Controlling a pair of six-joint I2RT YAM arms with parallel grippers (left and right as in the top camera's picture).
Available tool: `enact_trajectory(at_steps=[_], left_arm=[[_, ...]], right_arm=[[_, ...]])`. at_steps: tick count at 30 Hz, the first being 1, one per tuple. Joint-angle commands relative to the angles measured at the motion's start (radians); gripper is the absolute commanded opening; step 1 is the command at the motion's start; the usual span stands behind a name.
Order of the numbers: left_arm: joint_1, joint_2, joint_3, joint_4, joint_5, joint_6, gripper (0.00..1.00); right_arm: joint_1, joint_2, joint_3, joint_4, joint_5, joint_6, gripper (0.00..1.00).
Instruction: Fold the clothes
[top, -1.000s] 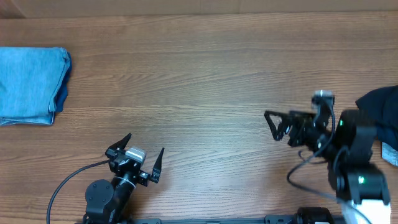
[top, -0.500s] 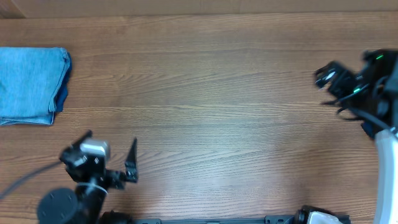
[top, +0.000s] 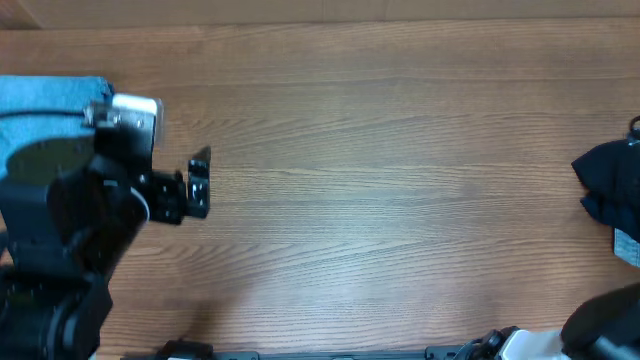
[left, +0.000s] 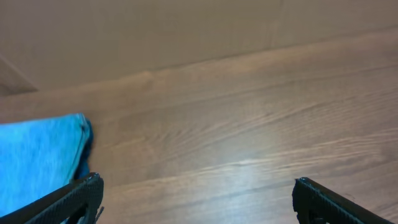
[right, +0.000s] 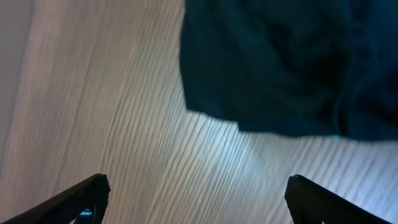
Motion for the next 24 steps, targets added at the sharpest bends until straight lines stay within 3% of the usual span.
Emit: enact_trajectory(at_steps=[1,6,15,24], left_arm=[[0.005,0.040,0.029,-0.020,0.012,0.036,1.00],[0.005,0.090,0.029,-0.058,0.012,0.036,1.00],[0.005,0.181,0.029,-0.091,0.012,0.036,1.00],[0.005,0.283,0.029,-0.092,0.012,0.036,1.00]], right_arm=[[-0.009,0.018,0.023,0.113,0.008,-0.027,0.95],[-0.011,0.022,0.023,0.241,0.048,-0.049,0.95],[-0.009,0.132,0.023,0.240,0.057,-0.131,0.90],[-0.013,0.173,0.023,0.247,0.250,-0.146,0.91]])
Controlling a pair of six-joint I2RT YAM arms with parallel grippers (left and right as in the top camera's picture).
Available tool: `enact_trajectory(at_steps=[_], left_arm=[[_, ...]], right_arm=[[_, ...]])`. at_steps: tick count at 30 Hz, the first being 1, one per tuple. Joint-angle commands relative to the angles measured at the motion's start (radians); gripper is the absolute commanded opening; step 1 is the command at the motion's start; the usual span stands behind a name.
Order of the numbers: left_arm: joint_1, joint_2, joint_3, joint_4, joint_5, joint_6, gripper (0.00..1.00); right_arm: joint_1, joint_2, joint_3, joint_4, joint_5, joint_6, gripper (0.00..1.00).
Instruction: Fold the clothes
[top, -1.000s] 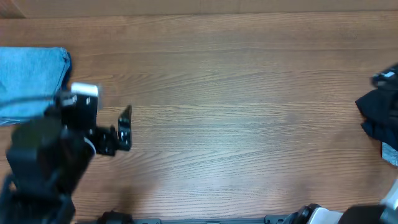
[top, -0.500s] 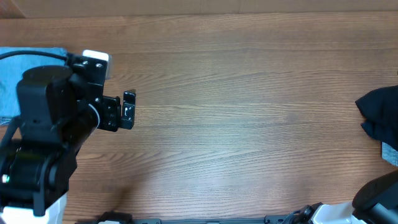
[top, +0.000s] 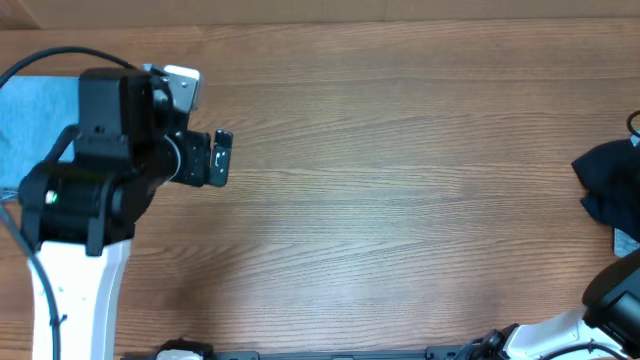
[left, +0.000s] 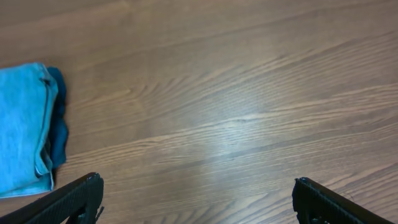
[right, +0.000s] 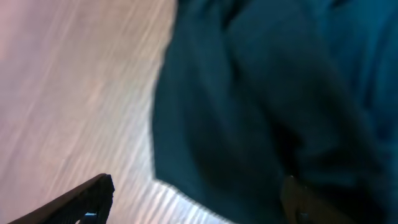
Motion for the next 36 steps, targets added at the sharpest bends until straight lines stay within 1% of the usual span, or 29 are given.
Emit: enact_trajectory(at_steps=[1,14,16,17,18,21,25,27,28,29,30,33,36], left_arm=[[0.005,0.049,0.021,-0.002,0.012,0.020,1.00],[0.005,0.211,0.021,0.002,0.000,0.020,1.00],[0.005,0.222,0.021,0.003,0.004,0.021,1.00],[0.005,0.222,0.021,-0.001,-0.016,0.021,1.00],[0.005,0.218,0.026,-0.006,-0.031,0.020,1.00],[0.005,0.207,0.103,-0.071,-0.039,0.020,1.00],[0.005,0.195,0.309,-0.205,-0.040,0.020,1.00],[0.005,0.185,0.424,-0.269,-0.040,0.020,1.00],[0.005,0.176,0.486,-0.300,-0.040,0.020,1.00],[0.005,0.167,0.529,-0.319,-0.040,0.020,1.00],[0.005,0.158,0.565,-0.333,-0.040,0.020,1.00],[0.005,0.110,0.633,-0.351,-0.040,0.021,1.00],[0.005,0.050,0.638,-0.352,-0.042,0.021,1.00]], right_arm=[[-0.003,-0.015,0.020,0.015,0.096,-0.014,0.91],[-0.004,0.008,-0.034,0.018,0.127,-0.015,0.90],[-0.004,0.028,-0.035,0.018,0.126,-0.015,0.88],[-0.004,0.039,-0.035,0.014,0.126,-0.015,0.88],[-0.004,0.048,-0.035,0.010,0.126,-0.015,0.85],[-0.004,0.057,-0.035,-0.004,0.116,-0.014,0.70],[-0.004,0.057,-0.034,-0.023,0.114,-0.013,0.56],[-0.004,0.057,-0.034,-0.039,0.114,0.019,0.53],[-0.004,0.057,-0.034,-0.047,0.114,0.039,0.49],[-0.004,0.057,-0.034,-0.056,0.114,0.047,0.44],[-0.004,0.057,-0.034,-0.063,0.115,0.046,0.35],[-0.004,0.056,-0.032,-0.074,0.125,0.047,0.17],[-0.004,0.041,-0.020,-0.091,0.097,0.087,0.04]])
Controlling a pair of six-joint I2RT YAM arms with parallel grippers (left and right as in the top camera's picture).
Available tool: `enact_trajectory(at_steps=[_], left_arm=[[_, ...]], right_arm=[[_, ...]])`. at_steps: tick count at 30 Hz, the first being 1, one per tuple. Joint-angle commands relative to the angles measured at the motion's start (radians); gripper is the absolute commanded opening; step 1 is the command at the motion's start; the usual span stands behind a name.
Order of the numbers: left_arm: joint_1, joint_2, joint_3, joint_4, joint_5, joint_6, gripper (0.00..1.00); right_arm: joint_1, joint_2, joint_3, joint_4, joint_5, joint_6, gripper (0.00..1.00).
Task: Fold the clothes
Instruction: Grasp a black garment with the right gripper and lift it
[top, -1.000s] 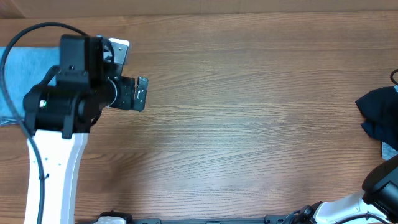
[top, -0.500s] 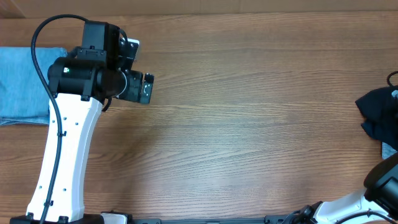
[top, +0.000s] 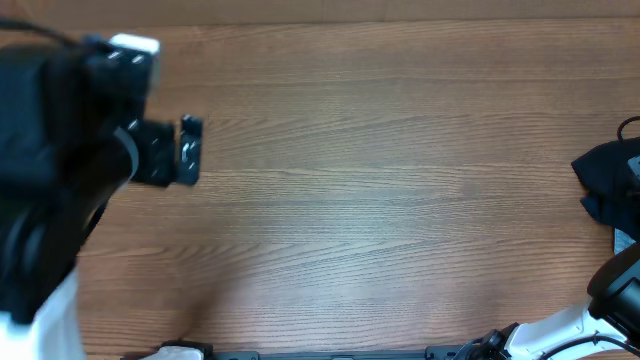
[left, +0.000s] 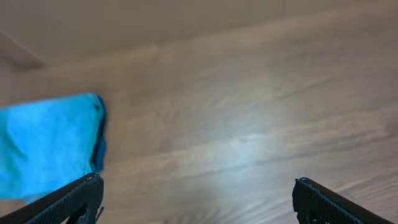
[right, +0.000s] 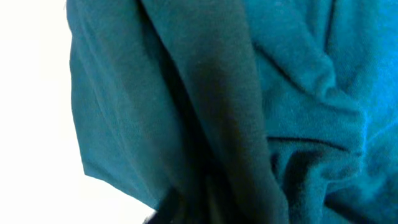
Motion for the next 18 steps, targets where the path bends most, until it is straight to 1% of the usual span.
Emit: enact_trajectory(at_steps=[1,6,8,10,12,14,16,18], left_arm=[[0.005,-0.101,0.032,-0.016,-0.022,0.021,1.00],[0.005,-0.199,0.032,-0.017,-0.051,0.021,1.00],[0.005,-0.237,0.032,-0.018,-0.051,0.021,1.00],[0.005,-0.262,0.032,-0.018,-0.051,0.021,1.00],[0.005,-0.278,0.032,-0.018,-0.051,0.021,1.00],[0.005,-0.285,0.032,-0.018,-0.051,0.021,1.00],[0.005,-0.285,0.032,-0.022,-0.051,0.021,1.00],[0.005,-0.284,0.032,-0.026,-0.051,0.021,1.00]], right_arm=[[0.000,-0.036,0.021,-0.010,-0.050,0.050,0.04],[0.027,-0.140,0.037,0.004,-0.200,0.046,0.04],[0.046,-0.212,0.040,0.031,-0.313,0.041,0.04],[0.064,-0.282,0.044,0.069,-0.464,0.040,0.04],[0.084,-0.355,0.048,0.132,-0.697,0.043,0.04],[0.108,-0.415,0.048,0.212,-0.877,0.078,0.04],[0.141,-0.455,0.048,0.260,-0.933,0.141,0.04],[0.189,-0.486,0.048,0.301,-0.950,0.193,0.04]])
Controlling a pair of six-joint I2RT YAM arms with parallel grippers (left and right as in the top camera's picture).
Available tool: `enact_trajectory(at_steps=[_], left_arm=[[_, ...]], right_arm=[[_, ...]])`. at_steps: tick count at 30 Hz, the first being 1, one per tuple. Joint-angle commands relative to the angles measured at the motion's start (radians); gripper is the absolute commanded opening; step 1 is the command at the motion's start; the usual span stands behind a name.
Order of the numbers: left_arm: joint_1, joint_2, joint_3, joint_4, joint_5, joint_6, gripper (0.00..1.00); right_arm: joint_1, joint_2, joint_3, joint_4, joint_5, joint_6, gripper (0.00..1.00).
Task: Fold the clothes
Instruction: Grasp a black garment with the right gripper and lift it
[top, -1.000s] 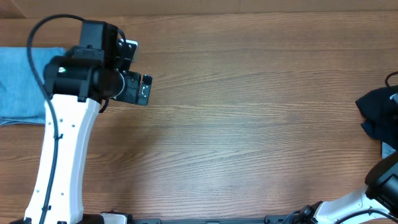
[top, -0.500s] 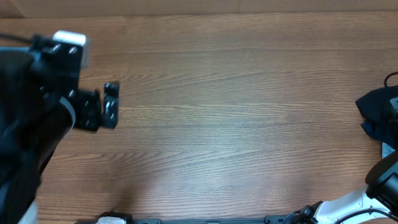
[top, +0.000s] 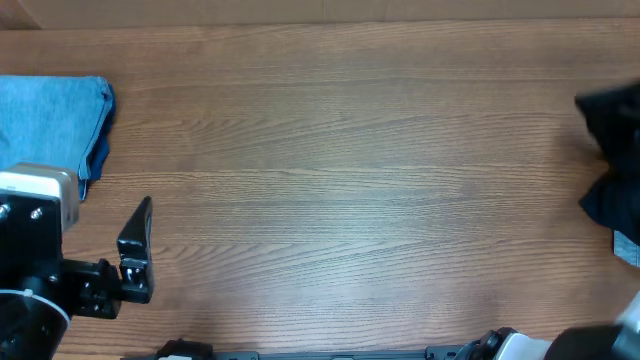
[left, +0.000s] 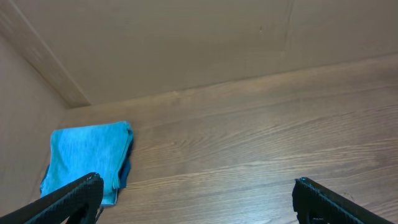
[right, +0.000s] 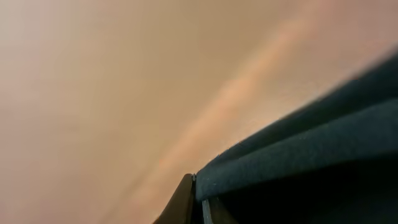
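Note:
A crumpled dark teal garment (top: 608, 150) lies at the table's right edge, its upper part blurred and raised. My right gripper (right: 200, 190) is shut on a fold of that garment (right: 311, 162), which fills the lower right of the right wrist view. A folded light blue cloth (top: 55, 120) rests at the far left back corner and is also seen as the blue cloth (left: 87, 158). At the front left, my left gripper (top: 135, 250) hangs open and empty, well short of the blue cloth; its fingertips (left: 71, 199) stand wide apart.
The wooden table (top: 380, 200) stretches between the two piles. A plain wall (left: 186, 43) rises behind the table's far edge. The right arm's base (top: 600, 340) shows at the front right corner.
My left gripper has moved from beside the blue cloth back to the front left, still open. My right gripper, then down in the dark fabric, is now shut on a fold and raised.
At first my left gripper was open beside the folded blue cloth and my right hung open above the dark garment. The right was then closer to the fabric, then buried in it. Now it holds a fold, and the left has withdrawn.

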Motion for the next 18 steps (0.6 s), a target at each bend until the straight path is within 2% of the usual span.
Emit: enact_trajectory(at_steps=[1,8,14,17,18], left_arm=[[0.005,0.013,0.002,-0.001,-0.013,0.021,1.00],[0.005,0.013,0.002,-0.002,-0.013,0.020,1.00],[0.005,0.013,0.002,-0.002,-0.013,0.021,1.00],[0.005,0.013,0.002,-0.002,-0.013,0.021,1.00],[0.005,0.013,0.002,-0.002,-0.013,0.021,1.00]], right_arm=[[0.096,-0.075,0.030,0.071,-0.264,0.118,0.04],[0.284,-0.083,0.030,0.378,-0.488,0.226,0.04],[0.445,-0.083,0.030,0.850,-0.776,0.254,0.04],[0.453,-0.079,0.030,0.840,-0.749,0.348,0.04],[0.452,-0.075,0.030,0.809,-0.763,0.338,0.04]])
